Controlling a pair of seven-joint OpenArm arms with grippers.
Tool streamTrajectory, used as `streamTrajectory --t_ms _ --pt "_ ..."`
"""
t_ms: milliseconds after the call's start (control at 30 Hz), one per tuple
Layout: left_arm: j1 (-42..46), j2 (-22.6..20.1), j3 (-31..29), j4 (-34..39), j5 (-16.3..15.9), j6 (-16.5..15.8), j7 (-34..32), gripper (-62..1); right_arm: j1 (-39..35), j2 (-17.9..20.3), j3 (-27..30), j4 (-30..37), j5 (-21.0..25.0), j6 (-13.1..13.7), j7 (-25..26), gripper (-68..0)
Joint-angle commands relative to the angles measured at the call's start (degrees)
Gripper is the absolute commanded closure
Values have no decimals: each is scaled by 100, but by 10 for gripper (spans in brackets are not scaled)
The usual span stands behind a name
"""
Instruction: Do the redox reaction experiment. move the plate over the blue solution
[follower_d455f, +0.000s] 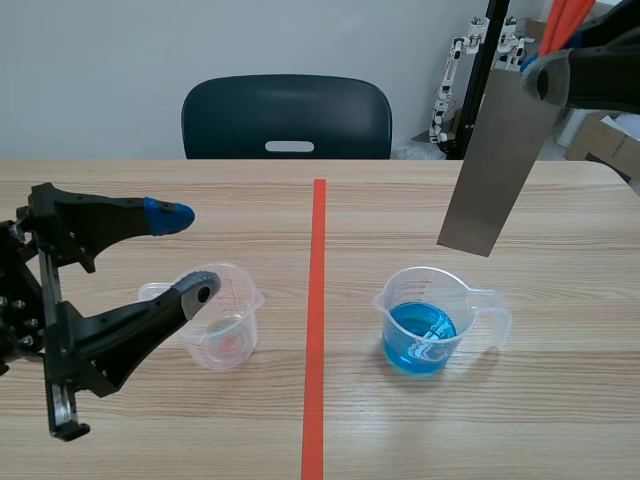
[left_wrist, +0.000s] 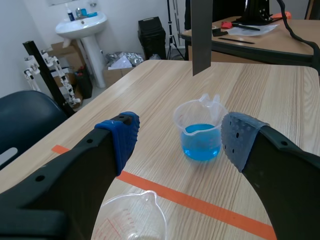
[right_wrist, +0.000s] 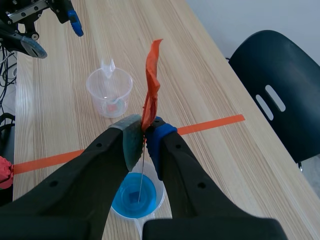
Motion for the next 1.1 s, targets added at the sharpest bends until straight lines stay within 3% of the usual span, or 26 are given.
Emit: streamTrajectory --t_ms 0,67,133,300,367,633,1067 --pt "33 107 -31 96 -44 -9 -50 -354 66 -11 20 15 66 46 98 -6" --pt "26 160 -9 96 -33 -9 -55 -354 66 -15 20 15 66 46 87 -6" --pt "-22 188 55 96 -31 -9 -55 -313 66 -15 20 13 68 46 85 -6" --pt "-114 190 153 96 -35 -9 -13 -103 66 -13 20 11 70 46 83 -6" --pt "-114 260 153 96 -33 -9 13 -49 66 -13 20 11 70 46 85 -6" --pt "-192 673 157 96 197 -9 354 -44 66 -13 20 7 94 46 85 -6" --pt "-413 931 157 96 201 -9 658 -44 66 -13 20 4 107 46 83 -6"
